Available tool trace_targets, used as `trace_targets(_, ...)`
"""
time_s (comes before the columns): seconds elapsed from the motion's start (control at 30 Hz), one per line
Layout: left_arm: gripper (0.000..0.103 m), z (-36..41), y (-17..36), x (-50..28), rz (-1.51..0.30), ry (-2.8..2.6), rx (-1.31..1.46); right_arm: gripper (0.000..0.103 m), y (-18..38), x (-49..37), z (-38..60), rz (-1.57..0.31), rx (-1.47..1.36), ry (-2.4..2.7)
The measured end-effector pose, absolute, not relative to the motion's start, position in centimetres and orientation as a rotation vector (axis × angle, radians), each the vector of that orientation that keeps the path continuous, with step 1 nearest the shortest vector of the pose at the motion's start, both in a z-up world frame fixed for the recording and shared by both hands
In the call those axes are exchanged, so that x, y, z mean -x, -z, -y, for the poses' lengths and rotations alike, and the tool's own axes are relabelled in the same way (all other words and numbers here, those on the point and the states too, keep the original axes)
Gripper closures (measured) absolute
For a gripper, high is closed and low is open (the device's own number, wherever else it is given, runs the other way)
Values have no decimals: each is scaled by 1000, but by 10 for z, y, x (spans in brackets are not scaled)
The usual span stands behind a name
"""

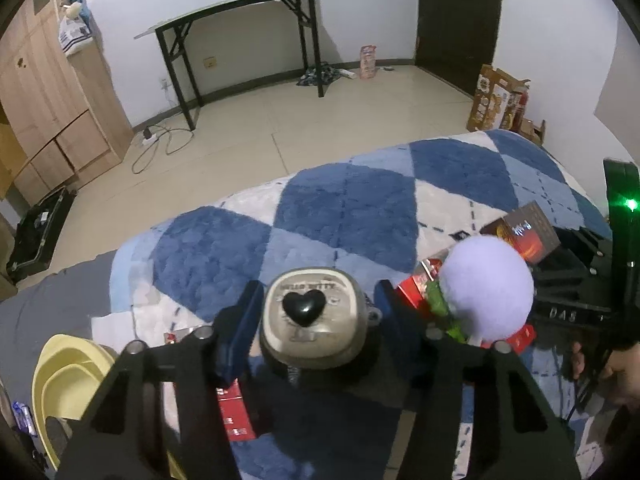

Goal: Organize rigid objects
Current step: 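Grasp the dark brown pack with the right tool while the left tool grasps the Hello Kitty jar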

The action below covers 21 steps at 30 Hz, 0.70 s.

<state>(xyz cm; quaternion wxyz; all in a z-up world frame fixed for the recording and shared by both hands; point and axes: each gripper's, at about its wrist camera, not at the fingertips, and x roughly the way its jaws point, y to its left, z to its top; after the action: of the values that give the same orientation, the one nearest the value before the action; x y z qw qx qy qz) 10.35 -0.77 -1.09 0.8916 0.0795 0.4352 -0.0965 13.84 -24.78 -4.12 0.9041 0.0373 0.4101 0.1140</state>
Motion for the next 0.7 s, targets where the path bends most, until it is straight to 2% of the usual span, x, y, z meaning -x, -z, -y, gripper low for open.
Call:
trace_targets(0.33,46,3,4,-99,-840,213,-128,11,42,-129,260,-811,-95,-260)
trace_targets(0.43,54,3,5,-100,-855,232,-114,11,41,-127,263,-803,-86,-240)
trace_targets(0.53,54,5,6,-99,-843,227,-120,7,42,-127,256,-806,-55,-246)
trace_targets(0.7,54,6,5,-98,-834,221,-119,11,43,-128,252,-815,-20,-241)
